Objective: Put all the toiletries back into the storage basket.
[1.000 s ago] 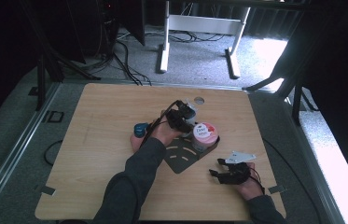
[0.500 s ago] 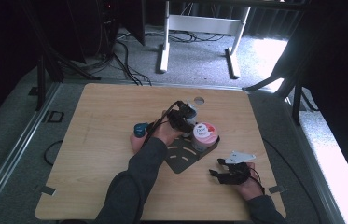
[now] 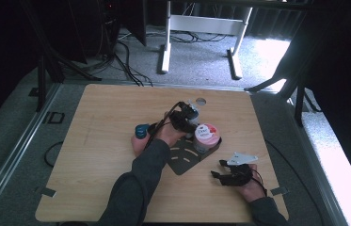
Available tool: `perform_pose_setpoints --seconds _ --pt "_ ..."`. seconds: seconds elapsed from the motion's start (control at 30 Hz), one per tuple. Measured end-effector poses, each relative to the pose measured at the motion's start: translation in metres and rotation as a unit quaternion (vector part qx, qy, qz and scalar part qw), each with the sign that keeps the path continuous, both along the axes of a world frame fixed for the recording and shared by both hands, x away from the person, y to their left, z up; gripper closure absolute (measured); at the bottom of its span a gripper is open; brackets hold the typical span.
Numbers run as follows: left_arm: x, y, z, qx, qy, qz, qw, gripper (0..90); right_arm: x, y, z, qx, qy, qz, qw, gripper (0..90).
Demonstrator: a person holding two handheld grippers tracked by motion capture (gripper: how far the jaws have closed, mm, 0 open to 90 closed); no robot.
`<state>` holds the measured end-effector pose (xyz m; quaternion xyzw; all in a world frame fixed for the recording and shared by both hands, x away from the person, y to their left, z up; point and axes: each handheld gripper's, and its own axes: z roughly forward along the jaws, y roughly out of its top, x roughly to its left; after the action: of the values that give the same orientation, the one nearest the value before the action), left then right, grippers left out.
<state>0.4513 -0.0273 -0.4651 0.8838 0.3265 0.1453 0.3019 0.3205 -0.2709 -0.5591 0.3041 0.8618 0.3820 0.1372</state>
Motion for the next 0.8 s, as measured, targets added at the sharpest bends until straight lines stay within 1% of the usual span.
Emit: perform_pose_setpoints --seconds 0.33,0.8 --pt "0.0038 0.0018 -0.002 -0.016 -0.003 0.015 0.9997 55.1 0.0001 0.0 0.0 0.0 0.0 0.0 1.0 37.3" --pt "0.0073 0.0023 -0.0046 -0.022 -0.005 0.023 0.9995 55.1 0.0 0.0 0.0 0.0 0.001 0.0 1.0 37.3"
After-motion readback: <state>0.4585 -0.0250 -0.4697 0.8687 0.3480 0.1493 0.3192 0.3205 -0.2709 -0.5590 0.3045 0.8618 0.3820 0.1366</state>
